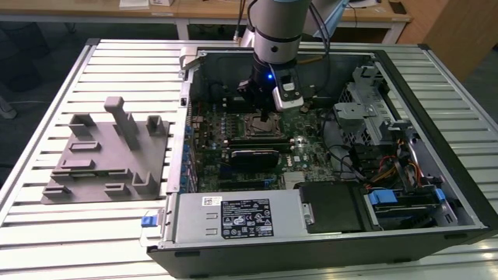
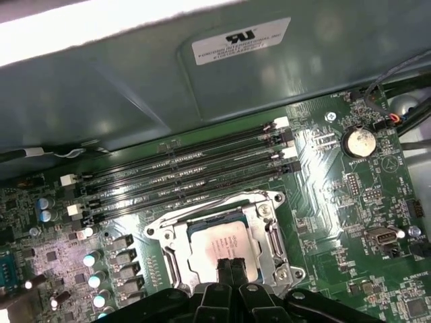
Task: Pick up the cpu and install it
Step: 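Install the second cpu locking lever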
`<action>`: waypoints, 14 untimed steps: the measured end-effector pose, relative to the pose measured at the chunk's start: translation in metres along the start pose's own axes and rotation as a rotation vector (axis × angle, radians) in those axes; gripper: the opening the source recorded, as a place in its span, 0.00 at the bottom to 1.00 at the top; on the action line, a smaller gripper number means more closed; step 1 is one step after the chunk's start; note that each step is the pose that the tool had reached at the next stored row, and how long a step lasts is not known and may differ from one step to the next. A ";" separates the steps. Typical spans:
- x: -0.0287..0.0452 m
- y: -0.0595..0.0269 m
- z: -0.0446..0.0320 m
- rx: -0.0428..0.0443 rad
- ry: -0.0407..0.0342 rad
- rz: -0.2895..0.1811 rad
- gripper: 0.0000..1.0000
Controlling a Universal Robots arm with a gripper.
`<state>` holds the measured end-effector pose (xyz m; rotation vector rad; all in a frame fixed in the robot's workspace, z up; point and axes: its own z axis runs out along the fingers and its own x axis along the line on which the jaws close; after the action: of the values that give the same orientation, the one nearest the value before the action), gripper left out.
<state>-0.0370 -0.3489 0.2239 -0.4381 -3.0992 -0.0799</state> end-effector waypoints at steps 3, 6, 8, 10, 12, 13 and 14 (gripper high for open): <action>0.0002 0.0003 -0.0052 -0.0002 -0.0001 0.000 0.11; 0.0003 0.0008 -0.0098 -0.0002 -0.0001 0.000 0.11; 0.0004 0.0010 -0.0125 -0.0003 -0.0001 0.000 0.11; 0.0005 0.0012 -0.0140 -0.0001 -0.0002 0.000 0.11; 0.0005 0.0013 -0.0141 0.0000 -0.0003 0.000 0.11; 0.0005 0.0013 -0.0141 0.0000 -0.0003 0.000 0.11; 0.0005 0.0013 -0.0142 0.0001 -0.0003 0.000 0.11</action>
<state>-0.0371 -0.3482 0.2381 -0.4383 -3.0994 -0.0797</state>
